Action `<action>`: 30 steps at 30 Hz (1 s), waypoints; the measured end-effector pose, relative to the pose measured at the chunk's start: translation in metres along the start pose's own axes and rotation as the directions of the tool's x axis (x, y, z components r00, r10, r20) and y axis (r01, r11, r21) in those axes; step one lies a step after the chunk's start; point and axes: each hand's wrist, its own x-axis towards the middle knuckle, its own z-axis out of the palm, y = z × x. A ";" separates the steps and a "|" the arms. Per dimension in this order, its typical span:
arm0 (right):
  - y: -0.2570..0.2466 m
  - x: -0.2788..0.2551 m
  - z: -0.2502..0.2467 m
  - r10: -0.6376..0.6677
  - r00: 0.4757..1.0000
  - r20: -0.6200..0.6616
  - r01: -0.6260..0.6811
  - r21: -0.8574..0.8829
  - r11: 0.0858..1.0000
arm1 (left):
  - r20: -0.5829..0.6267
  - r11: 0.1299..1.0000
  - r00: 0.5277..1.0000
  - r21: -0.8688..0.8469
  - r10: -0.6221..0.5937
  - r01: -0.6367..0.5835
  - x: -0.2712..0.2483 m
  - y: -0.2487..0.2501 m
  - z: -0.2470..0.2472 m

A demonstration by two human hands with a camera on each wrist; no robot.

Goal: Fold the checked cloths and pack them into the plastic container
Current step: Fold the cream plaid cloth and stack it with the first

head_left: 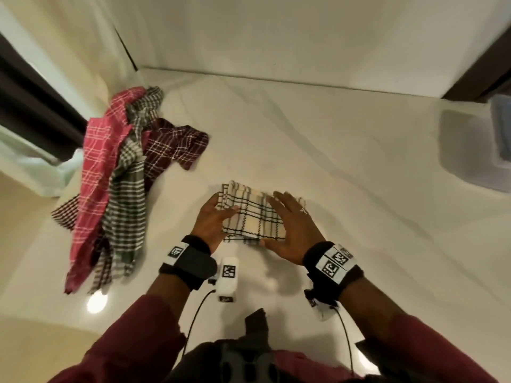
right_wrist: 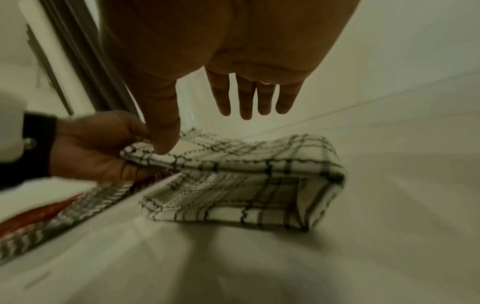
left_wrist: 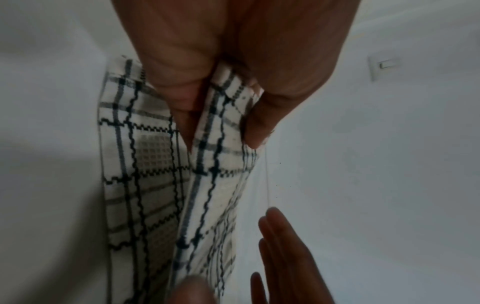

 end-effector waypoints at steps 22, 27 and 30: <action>0.032 0.032 0.053 0.038 0.946 0.322 0.102 -0.407 0.908 | 0.441 -0.399 0.862 0.858 0.250 -0.324 0.027 -0.057 -0.016; 0.048 0.001 0.040 0.090 0.960 0.263 0.033 -0.430 0.902 | 0.459 -0.411 0.881 0.829 0.116 -0.378 0.031 -0.076 -0.012; 0.053 -0.014 0.036 0.192 0.966 0.172 -0.114 -0.384 0.916 | 0.423 -0.392 0.897 0.853 0.127 -0.346 0.029 -0.078 -0.006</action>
